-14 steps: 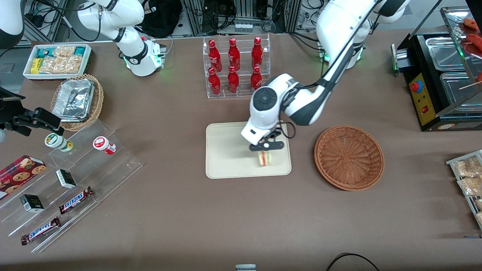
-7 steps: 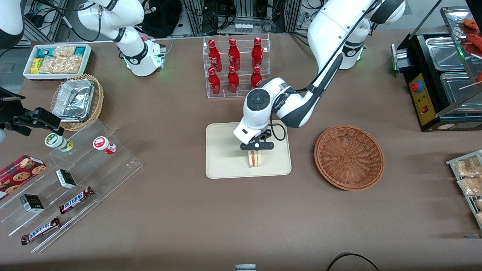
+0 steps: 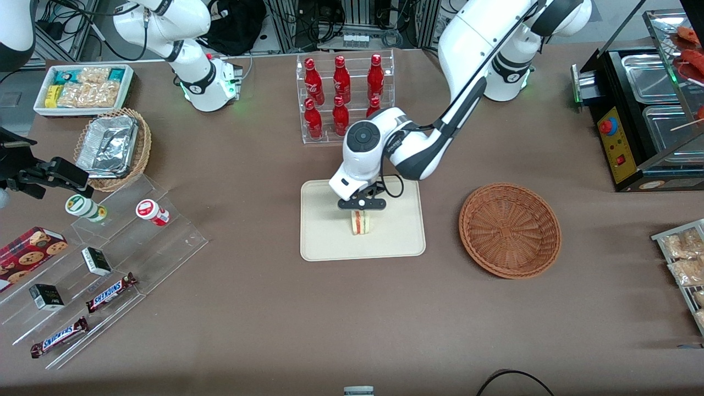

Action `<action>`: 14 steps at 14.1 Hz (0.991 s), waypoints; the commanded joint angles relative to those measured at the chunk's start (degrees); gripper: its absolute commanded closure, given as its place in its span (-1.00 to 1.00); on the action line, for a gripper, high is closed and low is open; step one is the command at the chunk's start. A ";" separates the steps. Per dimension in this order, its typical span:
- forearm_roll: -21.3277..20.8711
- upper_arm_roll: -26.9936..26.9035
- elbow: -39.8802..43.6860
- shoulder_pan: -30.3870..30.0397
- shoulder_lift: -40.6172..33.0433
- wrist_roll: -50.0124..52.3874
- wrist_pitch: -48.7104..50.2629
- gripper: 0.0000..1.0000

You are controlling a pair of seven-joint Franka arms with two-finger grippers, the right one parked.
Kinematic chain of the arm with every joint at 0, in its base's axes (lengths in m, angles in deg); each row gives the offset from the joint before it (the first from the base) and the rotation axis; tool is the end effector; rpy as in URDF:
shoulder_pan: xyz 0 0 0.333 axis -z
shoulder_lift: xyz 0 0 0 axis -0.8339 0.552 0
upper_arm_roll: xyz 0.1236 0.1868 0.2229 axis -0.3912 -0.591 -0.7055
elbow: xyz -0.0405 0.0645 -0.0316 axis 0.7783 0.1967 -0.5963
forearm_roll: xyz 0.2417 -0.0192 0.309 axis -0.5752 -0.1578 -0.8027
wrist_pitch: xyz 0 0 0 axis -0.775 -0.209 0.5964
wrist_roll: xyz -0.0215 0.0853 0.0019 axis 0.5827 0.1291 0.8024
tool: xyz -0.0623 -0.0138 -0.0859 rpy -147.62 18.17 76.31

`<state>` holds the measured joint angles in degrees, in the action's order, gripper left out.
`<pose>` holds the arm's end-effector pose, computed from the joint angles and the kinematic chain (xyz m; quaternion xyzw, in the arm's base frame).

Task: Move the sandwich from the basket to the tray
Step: 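Lower the sandwich onto the tray and open the left gripper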

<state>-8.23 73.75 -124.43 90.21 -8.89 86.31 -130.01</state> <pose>0.4533 -0.5055 0.2439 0.9997 -0.0029 -0.0170 0.0198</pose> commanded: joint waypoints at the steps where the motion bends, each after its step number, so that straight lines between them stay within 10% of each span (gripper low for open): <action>1: -1.05 -0.47 0.91 0.39 0.67 1.24 0.31 0.70; 4: -1.05 -0.73 0.56 0.39 0.67 1.24 0.31 0.57; 6: -1.05 -0.73 0.65 0.39 0.58 3.34 0.40 -0.76; 7: -1.05 -0.73 0.65 0.39 0.15 3.70 0.92 -0.98; 14: -0.27 -0.82 0.39 -0.67 -11.87 12.38 10.31 -0.99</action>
<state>-8.24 73.27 -122.71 89.68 -14.87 94.68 -123.79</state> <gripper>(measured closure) 0.035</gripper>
